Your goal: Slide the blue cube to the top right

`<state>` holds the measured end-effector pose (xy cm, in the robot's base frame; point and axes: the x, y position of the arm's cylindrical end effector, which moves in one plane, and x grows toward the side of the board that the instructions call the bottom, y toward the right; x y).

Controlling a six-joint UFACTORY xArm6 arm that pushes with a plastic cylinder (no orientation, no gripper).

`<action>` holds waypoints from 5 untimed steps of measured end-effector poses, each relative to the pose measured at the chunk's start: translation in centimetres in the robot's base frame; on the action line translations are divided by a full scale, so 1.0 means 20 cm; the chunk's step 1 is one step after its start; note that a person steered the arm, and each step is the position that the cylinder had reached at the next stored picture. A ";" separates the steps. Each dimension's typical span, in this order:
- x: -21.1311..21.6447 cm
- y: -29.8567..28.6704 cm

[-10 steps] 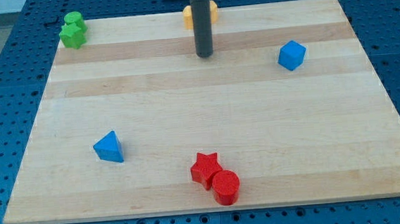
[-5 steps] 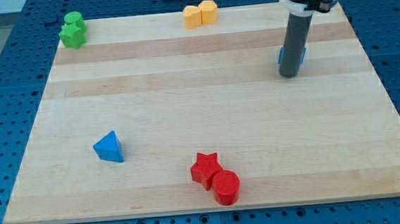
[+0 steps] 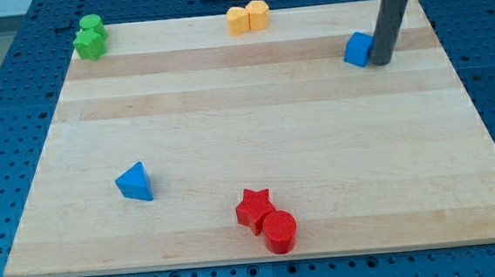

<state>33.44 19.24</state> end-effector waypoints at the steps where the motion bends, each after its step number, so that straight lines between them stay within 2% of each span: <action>1: 0.06 -0.03; 3: 0.08 -0.27; 4: 0.05 -0.21; 5: -0.11 -0.16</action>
<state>31.23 16.06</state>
